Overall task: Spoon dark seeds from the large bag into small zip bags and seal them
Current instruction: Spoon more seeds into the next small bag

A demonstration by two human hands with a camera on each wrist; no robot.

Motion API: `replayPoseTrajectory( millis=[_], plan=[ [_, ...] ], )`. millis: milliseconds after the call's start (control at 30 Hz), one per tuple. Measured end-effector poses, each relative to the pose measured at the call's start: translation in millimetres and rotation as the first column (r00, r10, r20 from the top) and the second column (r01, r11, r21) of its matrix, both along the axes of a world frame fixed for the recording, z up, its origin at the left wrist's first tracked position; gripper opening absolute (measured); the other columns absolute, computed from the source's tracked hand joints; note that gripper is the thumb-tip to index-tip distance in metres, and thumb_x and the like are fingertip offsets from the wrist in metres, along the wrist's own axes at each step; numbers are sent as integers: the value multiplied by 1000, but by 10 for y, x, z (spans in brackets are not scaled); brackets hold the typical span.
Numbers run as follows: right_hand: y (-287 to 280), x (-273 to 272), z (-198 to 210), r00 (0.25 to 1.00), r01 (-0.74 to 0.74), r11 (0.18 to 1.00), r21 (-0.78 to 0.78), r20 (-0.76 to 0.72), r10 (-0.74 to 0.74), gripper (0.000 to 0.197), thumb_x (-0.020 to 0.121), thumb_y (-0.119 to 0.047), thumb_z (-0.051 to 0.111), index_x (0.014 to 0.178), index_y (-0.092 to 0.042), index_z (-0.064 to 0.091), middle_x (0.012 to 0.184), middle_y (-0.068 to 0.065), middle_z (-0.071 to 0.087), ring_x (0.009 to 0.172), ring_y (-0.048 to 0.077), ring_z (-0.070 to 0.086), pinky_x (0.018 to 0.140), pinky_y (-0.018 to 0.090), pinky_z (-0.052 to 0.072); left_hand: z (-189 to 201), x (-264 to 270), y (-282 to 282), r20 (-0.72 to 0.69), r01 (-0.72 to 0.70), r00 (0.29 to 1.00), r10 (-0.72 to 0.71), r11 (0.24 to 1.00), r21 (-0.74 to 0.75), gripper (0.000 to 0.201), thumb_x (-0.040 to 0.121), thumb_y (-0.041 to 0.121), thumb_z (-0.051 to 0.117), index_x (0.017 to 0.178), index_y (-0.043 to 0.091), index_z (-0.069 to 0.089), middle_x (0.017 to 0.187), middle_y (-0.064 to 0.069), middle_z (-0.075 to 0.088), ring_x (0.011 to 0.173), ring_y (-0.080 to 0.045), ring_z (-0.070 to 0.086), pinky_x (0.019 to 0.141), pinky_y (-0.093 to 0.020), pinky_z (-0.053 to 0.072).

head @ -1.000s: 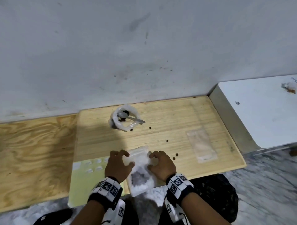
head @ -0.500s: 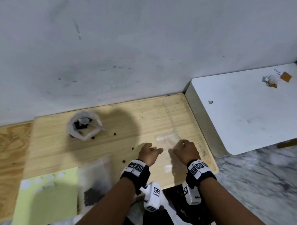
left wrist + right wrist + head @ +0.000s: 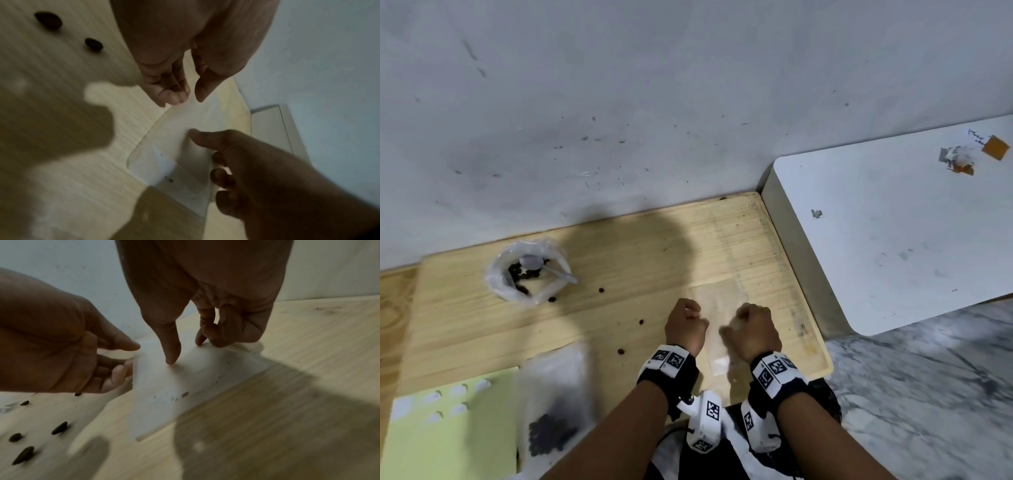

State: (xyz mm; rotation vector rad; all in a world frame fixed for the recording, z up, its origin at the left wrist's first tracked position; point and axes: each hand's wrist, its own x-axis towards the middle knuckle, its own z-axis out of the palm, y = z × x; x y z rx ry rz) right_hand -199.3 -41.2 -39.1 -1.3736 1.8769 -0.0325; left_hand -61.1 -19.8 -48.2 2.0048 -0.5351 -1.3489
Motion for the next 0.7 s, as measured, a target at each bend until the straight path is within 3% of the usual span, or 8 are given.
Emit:
replayPoseTrajectory(
  millis=[133,233,367,467,633,700],
  plan=[
    [16,-30,-5,996,3,997,-71,94,4,41,73,-40,79,107,-29,58,119,-3,47,96,16,57,84,30,49,67,-11,-13,131,85,989,-67,986,-142,32,81,-3,52,75,27,61,71,11,65,70,-10,61,68,-24,49],
    [-27,-75,43,977,92,977,-193,206,-51,41,76,-31,81,110,-26,59,118,-5,49,101,14,53,85,28,45,156,82,-22,146,151,983,-115,950,-272,29,83,-1,58,79,26,65,70,13,68,62,3,58,67,-13,45],
    [-100,-12,180,899,179,970,-163,427,-94,24,76,-14,81,91,-23,65,97,-1,62,92,18,58,82,32,49,313,331,15,157,161,982,-109,914,-371,19,85,6,66,83,25,68,64,15,61,60,0,54,66,-18,47],
    [-90,228,338,859,142,976,-168,511,-37,20,77,-5,79,82,-21,68,82,1,56,77,17,54,71,24,46,485,641,106,132,110,990,-59,898,-426,21,86,7,65,86,27,67,71,11,63,68,-8,58,68,-19,47],
    [9,851,612,797,43,986,-163,600,64,19,75,-2,79,82,-16,68,79,4,56,71,17,54,68,26,45,760,1249,352,98,38,995,10,883,-468,26,90,1,57,90,26,66,82,4,70,68,-14,65,67,-28,54],
    [45,1088,728,791,38,975,-221,603,105,25,75,-5,79,88,-20,64,89,1,63,81,15,60,67,24,46,844,1506,459,113,40,993,16,881,-471,33,89,-7,52,88,23,65,81,1,70,61,-16,64,63,-31,53]
  ],
)
